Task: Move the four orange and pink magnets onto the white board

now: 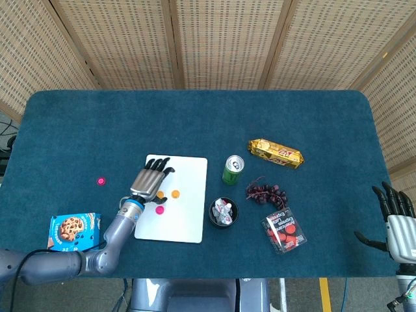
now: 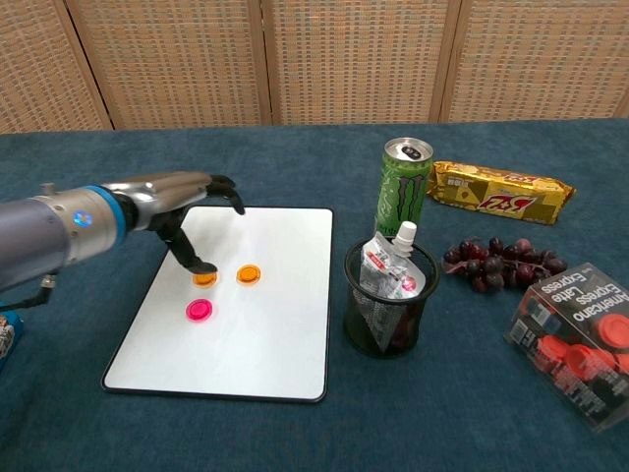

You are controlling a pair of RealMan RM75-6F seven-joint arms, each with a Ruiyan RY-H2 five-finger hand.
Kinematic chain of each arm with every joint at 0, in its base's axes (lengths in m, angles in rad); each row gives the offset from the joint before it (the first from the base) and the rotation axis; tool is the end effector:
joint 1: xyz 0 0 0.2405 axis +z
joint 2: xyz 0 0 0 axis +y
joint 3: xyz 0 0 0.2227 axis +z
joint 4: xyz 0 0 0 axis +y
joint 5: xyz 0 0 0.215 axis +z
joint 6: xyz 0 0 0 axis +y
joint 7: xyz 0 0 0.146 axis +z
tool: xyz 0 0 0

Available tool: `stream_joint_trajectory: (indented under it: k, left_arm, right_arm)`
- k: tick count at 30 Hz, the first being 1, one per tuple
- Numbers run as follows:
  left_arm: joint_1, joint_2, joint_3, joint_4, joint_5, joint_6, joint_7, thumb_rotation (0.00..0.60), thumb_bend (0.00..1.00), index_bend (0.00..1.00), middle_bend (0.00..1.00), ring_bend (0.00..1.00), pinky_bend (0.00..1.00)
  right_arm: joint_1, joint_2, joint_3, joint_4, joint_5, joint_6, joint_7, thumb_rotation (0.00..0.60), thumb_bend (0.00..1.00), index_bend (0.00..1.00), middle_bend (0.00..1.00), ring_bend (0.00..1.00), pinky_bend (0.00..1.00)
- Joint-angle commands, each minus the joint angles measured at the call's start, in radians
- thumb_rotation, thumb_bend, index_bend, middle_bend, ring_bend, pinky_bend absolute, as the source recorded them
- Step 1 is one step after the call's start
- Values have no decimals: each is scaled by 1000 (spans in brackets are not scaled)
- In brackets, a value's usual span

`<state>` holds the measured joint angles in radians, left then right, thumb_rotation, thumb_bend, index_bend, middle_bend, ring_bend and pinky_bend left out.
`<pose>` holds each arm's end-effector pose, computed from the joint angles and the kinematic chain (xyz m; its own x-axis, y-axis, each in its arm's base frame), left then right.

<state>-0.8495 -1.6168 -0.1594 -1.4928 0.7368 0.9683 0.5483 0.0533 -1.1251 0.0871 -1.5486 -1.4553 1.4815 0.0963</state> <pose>-0.1180 0.3247 -0.0480 0.4500 0.3827 0.8069 0.8914 -0.2477 -0.3796 -0.3038 -0.1801 0.1527 0.3530 0.0285 0.9352 -0.9342 0.0667 0.3506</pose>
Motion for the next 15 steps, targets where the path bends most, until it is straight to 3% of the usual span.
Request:
stream_joint_trajectory:
  k: [1, 7, 15]
  left_arm:
    - [76, 119, 36, -66, 90, 42, -83, 600, 249, 190, 0, 0, 0]
    - [201, 287, 89, -45, 224, 84, -263, 600, 252, 221, 0, 0, 0]
    - [297, 320, 126, 156, 319, 22, -519, 600, 263, 277, 0, 0, 0]
  right_arm:
    - [0, 0, -1, 1, -3, 0, 2, 600, 79, 0, 0, 0, 0]
    - [4, -2, -1, -5, -7, -2, -15, 600, 81, 0, 0, 0, 0]
    - [6, -5, -1, -11, -9, 1, -33, 600, 80, 0, 0, 0, 0]
